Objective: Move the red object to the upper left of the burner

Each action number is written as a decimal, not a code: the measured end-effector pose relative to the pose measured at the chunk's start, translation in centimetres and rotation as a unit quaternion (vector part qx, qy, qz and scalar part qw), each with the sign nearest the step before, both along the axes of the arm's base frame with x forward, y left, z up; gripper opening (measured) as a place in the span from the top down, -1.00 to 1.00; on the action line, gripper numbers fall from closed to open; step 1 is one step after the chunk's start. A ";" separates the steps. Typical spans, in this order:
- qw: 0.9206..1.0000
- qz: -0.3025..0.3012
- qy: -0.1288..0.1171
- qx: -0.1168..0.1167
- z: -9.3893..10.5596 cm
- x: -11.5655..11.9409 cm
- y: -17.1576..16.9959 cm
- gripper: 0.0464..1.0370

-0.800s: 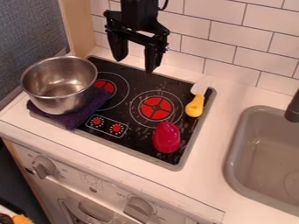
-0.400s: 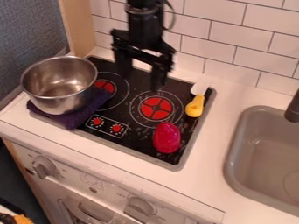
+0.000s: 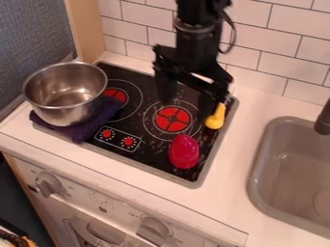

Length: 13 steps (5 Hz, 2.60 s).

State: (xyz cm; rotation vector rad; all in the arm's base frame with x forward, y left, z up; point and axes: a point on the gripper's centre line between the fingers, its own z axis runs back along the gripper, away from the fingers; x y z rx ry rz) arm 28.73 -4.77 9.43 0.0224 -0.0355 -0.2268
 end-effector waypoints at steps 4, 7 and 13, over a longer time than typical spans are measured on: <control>0.999 0.037 -0.032 0.007 -6.7 -2.5 0.7 -0.93; 0.997 0.054 -0.051 -0.018 -6.9 -0.4 0.6 -0.93; 0.986 0.140 -0.090 0.010 2.1 6.9 8.6 -0.40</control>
